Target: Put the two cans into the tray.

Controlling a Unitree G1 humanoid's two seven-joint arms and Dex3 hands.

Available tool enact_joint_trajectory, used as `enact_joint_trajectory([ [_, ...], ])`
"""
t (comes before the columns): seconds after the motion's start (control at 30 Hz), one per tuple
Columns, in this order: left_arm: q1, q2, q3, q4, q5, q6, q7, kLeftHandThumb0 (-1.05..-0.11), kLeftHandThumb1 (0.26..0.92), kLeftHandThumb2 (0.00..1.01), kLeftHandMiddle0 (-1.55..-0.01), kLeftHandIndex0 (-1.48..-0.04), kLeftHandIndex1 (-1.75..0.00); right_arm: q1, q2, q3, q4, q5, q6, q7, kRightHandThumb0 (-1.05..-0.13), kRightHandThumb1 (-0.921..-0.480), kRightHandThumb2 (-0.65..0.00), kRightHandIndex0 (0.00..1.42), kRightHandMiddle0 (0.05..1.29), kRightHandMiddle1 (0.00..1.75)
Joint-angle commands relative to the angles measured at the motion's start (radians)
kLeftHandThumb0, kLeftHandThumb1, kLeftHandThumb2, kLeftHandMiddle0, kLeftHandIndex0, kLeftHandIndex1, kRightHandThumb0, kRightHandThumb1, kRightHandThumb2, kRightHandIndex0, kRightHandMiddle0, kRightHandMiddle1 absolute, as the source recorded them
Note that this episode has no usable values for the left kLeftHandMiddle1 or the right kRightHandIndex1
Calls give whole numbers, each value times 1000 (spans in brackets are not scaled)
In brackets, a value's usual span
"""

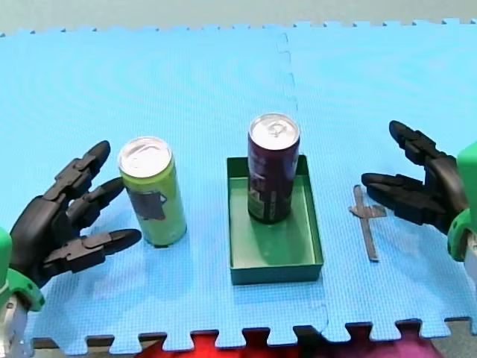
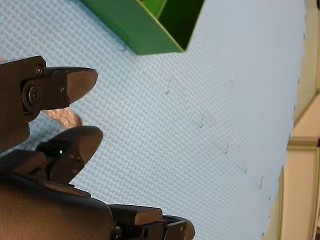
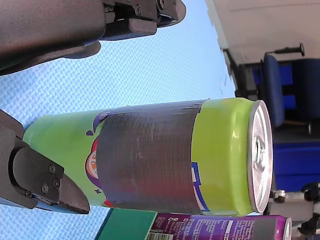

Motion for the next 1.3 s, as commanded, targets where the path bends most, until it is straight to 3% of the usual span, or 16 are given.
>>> enact_joint_trajectory([
  [0.0,-9,4,6,5,-8,2,-6,-1048,704,6,-25,-70,-4,-6,-4,-1,-4,3,2,1,-1048,-921,-88,685,96,3],
  [0.93,-14,-11,-9,26,31,-47,36,-1048,744,15,-27,-82,-5,0,-8,5,-3,-2,-7,-3,-1048,-921,-92,681,100,3],
  [1.27,-21,-2,-12,30,29,-11,25,-1048,758,13,-27,-83,-3,-2,-8,2,-3,0,-4,-2,-1048,-921,-89,681,102,3],
])
